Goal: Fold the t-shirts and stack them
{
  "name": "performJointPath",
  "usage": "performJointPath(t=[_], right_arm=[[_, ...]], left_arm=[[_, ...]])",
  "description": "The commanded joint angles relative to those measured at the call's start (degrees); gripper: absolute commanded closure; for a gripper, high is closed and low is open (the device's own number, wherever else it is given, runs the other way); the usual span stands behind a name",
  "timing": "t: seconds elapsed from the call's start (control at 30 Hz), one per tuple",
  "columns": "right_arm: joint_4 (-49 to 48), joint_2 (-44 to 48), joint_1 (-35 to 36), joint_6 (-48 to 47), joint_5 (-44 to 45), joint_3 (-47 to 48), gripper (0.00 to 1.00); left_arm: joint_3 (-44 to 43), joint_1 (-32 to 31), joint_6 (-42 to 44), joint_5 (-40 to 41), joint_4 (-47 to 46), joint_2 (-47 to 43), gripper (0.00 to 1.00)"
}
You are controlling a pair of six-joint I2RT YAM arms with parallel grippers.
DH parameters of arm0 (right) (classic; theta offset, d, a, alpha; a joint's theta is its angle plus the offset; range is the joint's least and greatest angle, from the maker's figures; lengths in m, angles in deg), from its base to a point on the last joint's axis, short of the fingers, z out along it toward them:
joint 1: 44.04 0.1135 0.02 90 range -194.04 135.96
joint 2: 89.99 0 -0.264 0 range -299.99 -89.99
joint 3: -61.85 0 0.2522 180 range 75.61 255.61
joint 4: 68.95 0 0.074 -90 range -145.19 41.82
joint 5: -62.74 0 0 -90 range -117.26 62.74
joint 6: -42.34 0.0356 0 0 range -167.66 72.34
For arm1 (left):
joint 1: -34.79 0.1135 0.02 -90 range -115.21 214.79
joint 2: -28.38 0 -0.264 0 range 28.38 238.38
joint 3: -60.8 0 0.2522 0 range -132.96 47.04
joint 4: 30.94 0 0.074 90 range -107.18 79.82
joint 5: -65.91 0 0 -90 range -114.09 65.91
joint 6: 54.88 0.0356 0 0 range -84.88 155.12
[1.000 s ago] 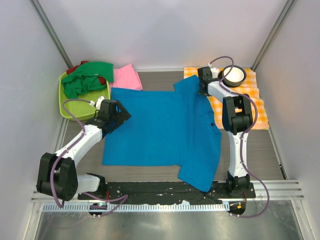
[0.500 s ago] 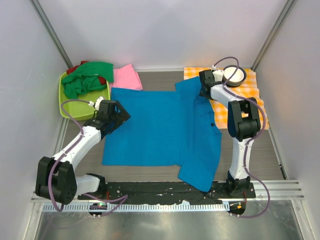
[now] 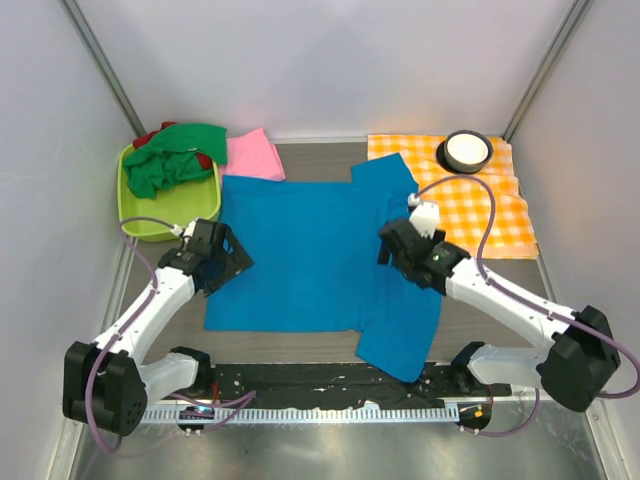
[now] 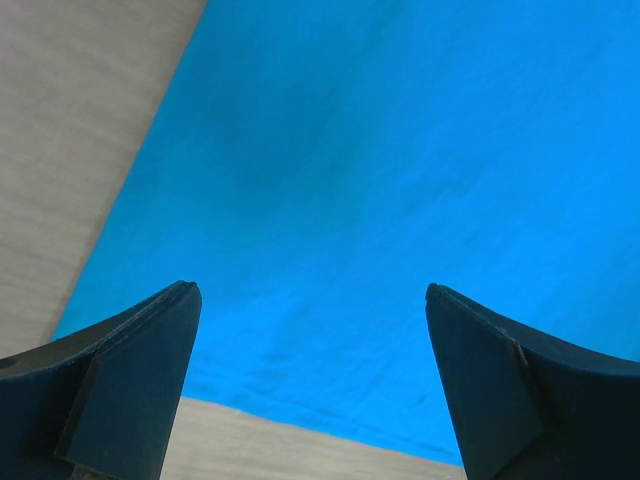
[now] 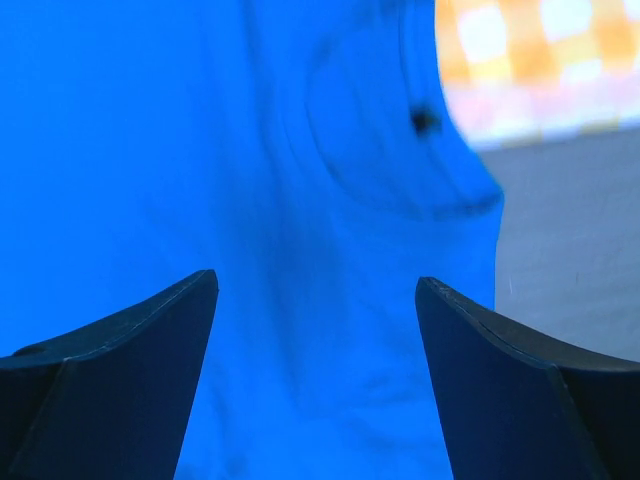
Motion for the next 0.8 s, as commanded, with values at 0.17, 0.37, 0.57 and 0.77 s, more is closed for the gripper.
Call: performJointPath(t=[0.17,0.37,0.57,0.77], right_arm=[[7.6,13.4,14.5,16.6,-5.0,-13.2,0.15],[8.9,17.7,18.1,18.5,-4.6,-14.7,0.16],[10.3,21.6,19.2,17.5,-4.7,-14.8,0.17],[10.4,24.7,19.2,16.8,-5.2,-15.2,0.18]], left_arm=[[3.2,0.1,-3.3,5.6,12.7,-2.4,0.0],[8.0,0.1,-9.3,5.0,14.0,-5.6,0.0],[11.3,0.1,-14.0,4.6,14.8,-6.5,0.01],[13.1,0.1,-16.3,6.8,15.6,-7.1,0.04]])
